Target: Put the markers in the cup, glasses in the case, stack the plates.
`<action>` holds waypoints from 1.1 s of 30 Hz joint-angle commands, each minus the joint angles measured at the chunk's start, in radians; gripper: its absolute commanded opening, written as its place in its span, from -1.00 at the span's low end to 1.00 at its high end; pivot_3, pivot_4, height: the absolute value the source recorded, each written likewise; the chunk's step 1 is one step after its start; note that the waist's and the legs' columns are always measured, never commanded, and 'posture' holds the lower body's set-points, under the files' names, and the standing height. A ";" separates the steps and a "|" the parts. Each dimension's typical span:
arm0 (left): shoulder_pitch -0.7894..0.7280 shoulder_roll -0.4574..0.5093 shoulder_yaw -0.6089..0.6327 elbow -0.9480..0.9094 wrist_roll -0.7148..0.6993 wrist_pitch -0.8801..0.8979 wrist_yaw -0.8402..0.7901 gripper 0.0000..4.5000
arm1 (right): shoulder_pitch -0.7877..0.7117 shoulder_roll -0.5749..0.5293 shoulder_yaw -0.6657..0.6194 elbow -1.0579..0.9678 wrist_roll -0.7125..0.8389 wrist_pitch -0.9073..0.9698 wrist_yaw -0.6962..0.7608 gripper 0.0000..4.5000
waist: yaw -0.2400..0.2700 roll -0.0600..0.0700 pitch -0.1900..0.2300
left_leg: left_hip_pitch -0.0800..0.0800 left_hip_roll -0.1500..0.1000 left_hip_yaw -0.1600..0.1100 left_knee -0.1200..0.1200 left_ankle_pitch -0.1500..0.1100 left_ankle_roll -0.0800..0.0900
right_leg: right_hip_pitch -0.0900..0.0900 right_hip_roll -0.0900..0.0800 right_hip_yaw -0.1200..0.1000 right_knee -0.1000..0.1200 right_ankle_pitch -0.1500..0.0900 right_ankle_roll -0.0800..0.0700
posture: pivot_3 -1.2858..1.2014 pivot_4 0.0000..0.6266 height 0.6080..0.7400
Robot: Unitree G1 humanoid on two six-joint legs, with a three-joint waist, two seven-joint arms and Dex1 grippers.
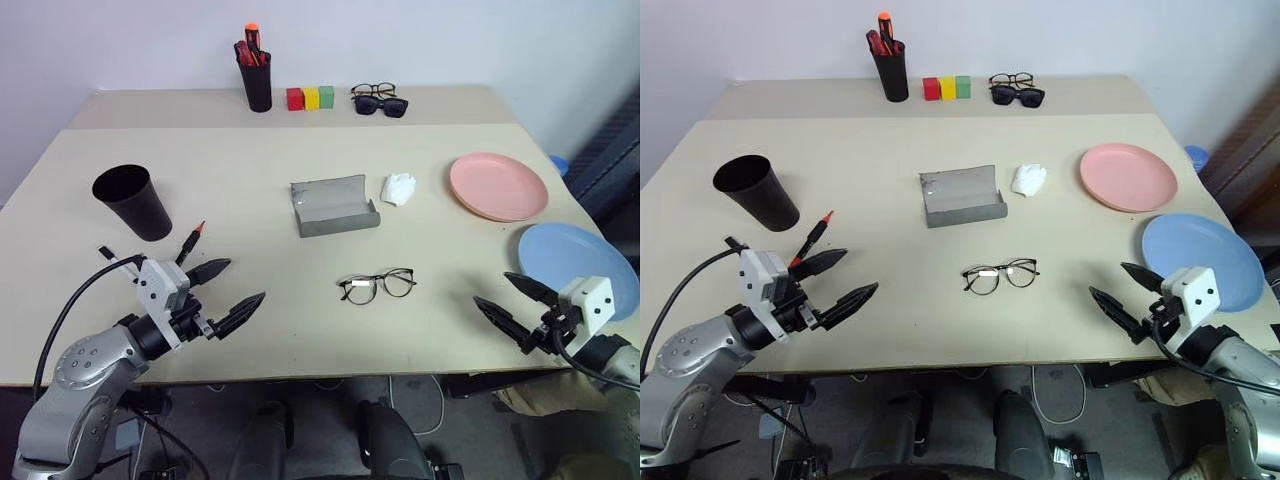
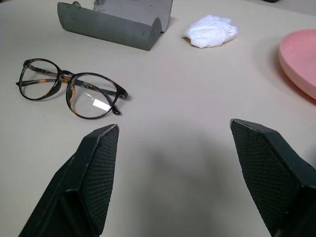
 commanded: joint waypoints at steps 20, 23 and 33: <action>-0.016 -0.008 -0.007 -0.058 -0.002 0.008 0.074 1.00 | -0.060 -0.016 -0.019 -0.063 0.015 0.045 0.010 0.63 | 0.003 -0.001 0.000 | 0.001 -0.001 0.001 0.002 0.000 0.003 | -0.001 0.001 0.000 0.006 0.000 0.000 | 0.03 -0.52 1.00; -0.014 -0.009 -0.004 -0.061 -0.003 0.004 0.079 1.00 | -0.066 -0.014 -0.012 -0.035 0.007 0.024 0.029 0.63 | 0.003 -0.001 0.000 | 0.001 -0.001 0.001 0.002 0.000 0.003 | -0.001 0.001 0.000 0.006 0.000 0.000 | 0.03 -0.52 1.00; -0.265 -0.138 0.101 -0.031 -0.145 0.326 0.556 1.00 | -0.239 -0.011 0.139 0.011 0.036 -0.038 0.193 0.63 | 0.002 -0.002 0.000 | 0.003 -0.001 0.001 0.007 0.001 0.003 | 0.001 0.002 -0.001 0.015 -0.002 0.004 | 0.03 -0.52 1.00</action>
